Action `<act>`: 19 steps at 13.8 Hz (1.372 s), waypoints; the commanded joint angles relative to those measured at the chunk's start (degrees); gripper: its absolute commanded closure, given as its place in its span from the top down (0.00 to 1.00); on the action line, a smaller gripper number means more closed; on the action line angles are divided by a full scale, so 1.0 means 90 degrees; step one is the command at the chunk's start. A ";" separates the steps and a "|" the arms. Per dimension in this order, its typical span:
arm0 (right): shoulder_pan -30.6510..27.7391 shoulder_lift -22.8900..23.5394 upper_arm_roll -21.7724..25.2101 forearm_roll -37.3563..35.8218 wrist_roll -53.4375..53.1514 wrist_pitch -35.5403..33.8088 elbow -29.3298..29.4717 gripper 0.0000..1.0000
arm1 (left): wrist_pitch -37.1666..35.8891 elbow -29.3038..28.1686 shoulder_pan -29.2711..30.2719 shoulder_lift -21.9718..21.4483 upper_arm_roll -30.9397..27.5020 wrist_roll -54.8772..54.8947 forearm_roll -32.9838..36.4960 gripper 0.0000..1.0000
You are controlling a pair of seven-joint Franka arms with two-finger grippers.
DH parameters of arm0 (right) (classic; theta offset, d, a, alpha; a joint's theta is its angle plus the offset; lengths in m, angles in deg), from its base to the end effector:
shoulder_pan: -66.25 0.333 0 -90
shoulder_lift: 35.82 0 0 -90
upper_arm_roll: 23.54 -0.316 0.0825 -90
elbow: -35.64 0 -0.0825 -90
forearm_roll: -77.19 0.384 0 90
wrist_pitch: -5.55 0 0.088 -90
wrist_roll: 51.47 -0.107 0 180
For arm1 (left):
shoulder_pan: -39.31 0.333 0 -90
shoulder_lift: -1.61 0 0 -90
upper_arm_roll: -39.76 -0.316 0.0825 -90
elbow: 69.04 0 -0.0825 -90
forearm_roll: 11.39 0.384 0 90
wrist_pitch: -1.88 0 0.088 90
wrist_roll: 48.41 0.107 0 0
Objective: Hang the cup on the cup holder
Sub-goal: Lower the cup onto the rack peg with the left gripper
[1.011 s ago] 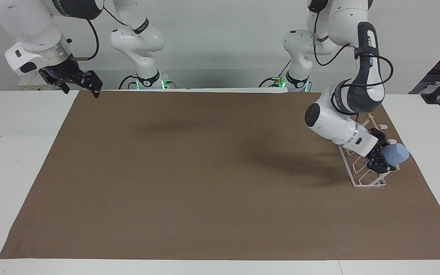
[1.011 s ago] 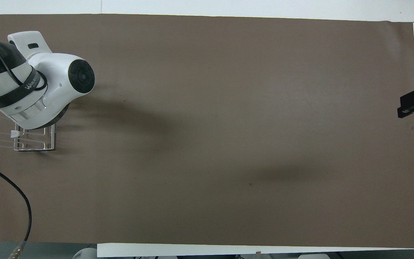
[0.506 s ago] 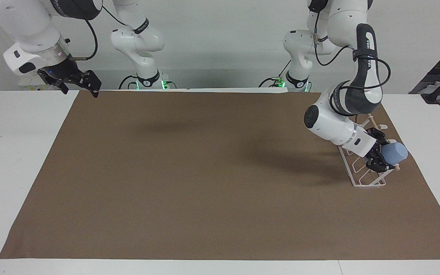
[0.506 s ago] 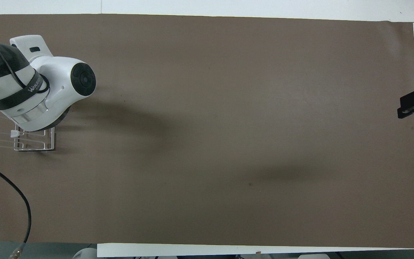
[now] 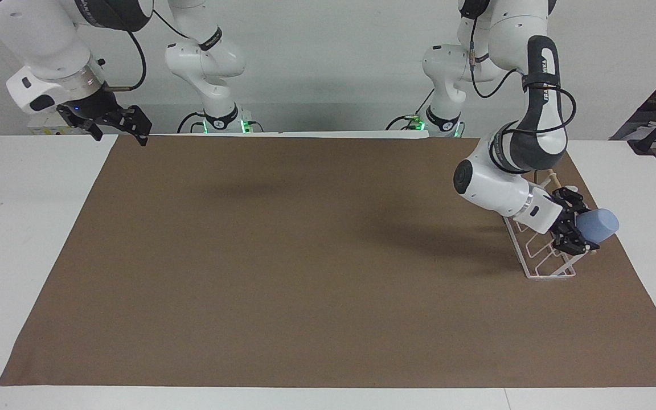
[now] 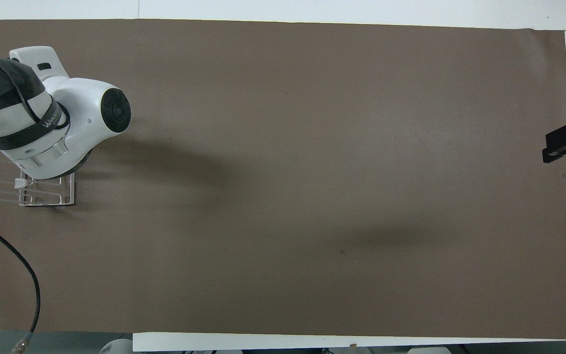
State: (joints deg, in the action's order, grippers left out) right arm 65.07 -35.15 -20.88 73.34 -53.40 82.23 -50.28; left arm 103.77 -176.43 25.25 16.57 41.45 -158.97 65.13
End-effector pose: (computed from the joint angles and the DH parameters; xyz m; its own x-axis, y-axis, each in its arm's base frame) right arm 0.5311 -0.0439 0.6330 0.9789 -0.1150 -0.1692 -0.1038 -0.9919 0.0733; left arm 0.6106 -0.0835 0.4057 0.2608 0.2340 0.9366 0.9153 -0.3683 -0.1628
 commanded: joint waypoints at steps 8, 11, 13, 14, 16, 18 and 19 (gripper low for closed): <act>-0.0065 -0.0035 -0.0060 -0.0031 0.0185 -0.0004 -0.0072 1.00 | 0.0212 -0.0383 0.0009 -0.0051 0.0026 -0.0147 -0.0308 0.38; -0.0065 -0.0035 -0.0060 -0.0031 0.0185 -0.0013 -0.0072 1.00 | 0.0456 -0.0412 0.0028 -0.0031 0.0017 -0.0332 -0.0445 0.38; -0.0065 -0.0035 -0.0060 -0.0031 0.0185 -0.0013 -0.0072 1.00 | 0.0622 -0.0442 0.0116 0.0027 0.0017 -0.0469 -0.0455 0.38; -0.0065 -0.0035 -0.0060 -0.0031 0.0185 -0.0004 -0.0072 1.00 | 0.0710 -0.0432 0.0116 0.0124 0.0017 -0.0644 -0.0455 0.38; -0.0074 -0.0035 -0.0060 -0.0031 0.0185 -0.0004 -0.0072 1.00 | 0.0720 -0.0442 0.0126 0.0164 0.0017 -0.0675 -0.0455 0.41; -0.0074 -0.0035 -0.0060 -0.0031 0.0185 -0.0004 -0.0072 1.00 | 0.0808 -0.0432 0.0145 0.0174 0.0007 -0.0655 -0.0445 0.56; -0.0074 -0.0035 -0.0060 -0.0031 0.0185 -0.0004 -0.0072 1.00 | 0.0808 -0.0403 0.0145 0.0184 0.0016 -0.0578 -0.0455 0.88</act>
State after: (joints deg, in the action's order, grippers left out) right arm 65.09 -35.15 -20.97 73.34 -53.35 82.23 -50.32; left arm 109.54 -179.80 25.78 18.68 41.44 -164.37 61.28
